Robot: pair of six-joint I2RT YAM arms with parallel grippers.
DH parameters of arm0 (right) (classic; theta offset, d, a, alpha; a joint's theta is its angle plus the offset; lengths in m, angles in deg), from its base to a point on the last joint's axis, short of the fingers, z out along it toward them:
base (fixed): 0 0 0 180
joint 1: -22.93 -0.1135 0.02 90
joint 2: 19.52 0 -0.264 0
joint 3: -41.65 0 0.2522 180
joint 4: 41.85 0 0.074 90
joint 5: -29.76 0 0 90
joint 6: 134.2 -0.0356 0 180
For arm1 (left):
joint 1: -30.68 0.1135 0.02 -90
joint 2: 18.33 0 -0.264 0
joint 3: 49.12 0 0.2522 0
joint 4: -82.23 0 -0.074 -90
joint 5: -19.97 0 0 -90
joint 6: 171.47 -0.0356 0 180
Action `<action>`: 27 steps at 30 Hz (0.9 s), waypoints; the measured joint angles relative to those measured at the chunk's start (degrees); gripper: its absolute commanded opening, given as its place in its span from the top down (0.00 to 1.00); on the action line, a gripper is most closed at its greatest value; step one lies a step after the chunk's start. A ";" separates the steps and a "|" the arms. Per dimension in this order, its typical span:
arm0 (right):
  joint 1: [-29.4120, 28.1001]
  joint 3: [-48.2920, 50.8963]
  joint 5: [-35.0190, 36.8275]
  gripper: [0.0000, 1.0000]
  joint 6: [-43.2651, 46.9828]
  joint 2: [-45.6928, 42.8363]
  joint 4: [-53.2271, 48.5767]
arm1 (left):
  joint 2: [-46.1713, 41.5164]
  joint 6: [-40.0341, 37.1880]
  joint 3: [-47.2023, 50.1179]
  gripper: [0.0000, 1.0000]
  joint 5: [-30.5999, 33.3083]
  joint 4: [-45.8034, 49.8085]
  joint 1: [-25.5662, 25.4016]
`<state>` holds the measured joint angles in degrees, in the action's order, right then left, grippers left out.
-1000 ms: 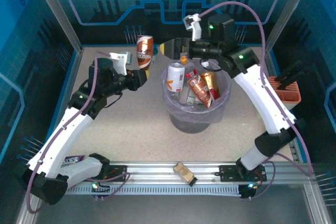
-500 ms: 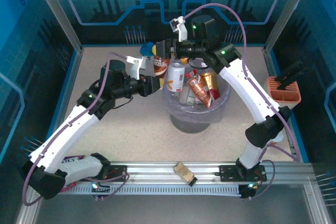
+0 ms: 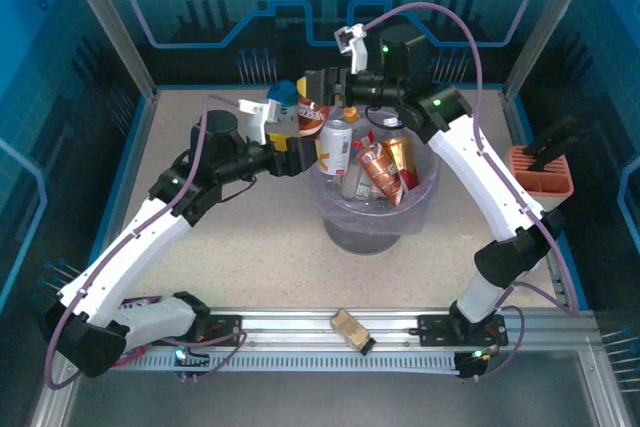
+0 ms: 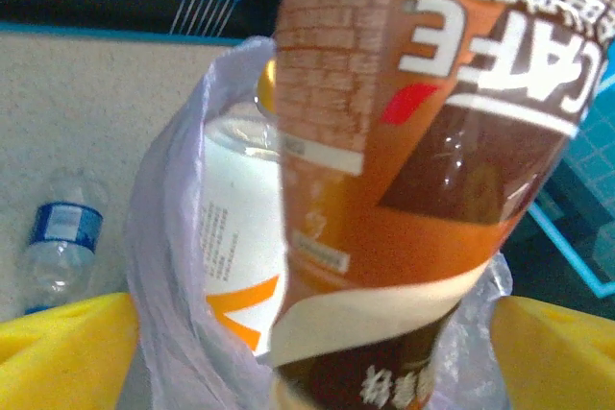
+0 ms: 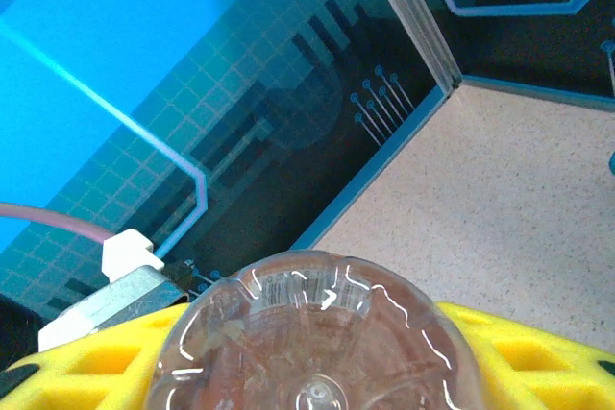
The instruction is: Put the plastic bottles in the bin
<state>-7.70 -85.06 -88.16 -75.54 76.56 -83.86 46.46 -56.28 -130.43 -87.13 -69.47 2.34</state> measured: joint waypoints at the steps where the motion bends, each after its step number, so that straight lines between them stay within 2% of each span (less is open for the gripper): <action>1: 0.92 -0.74 -0.22 0.60 0.02 0.00 -0.02 | -0.44 0.07 0.26 0.01 0.48 -0.63 0.00; 8: 7.96 -4.85 -0.90 0.61 0.94 -2.64 -1.09 | -5.86 1.03 2.19 0.01 6.23 -0.42 1.16; 13: 10.75 -5.22 -0.13 0.62 5.57 -7.56 -6.25 | -6.73 5.11 4.17 0.06 5.16 -1.18 5.49; 20: 8.76 -3.04 4.66 0.64 14.16 -12.09 -16.90 | -3.10 8.00 6.34 0.10 -0.11 -1.16 4.02; 27: 3.17 7.96 9.40 0.64 17.73 -14.03 -22.62 | -1.49 9.27 7.67 0.16 -2.29 -0.72 3.23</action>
<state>-4.53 -77.10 -78.76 -57.81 62.52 -106.49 44.97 -47.01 -122.76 -89.42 -70.19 5.57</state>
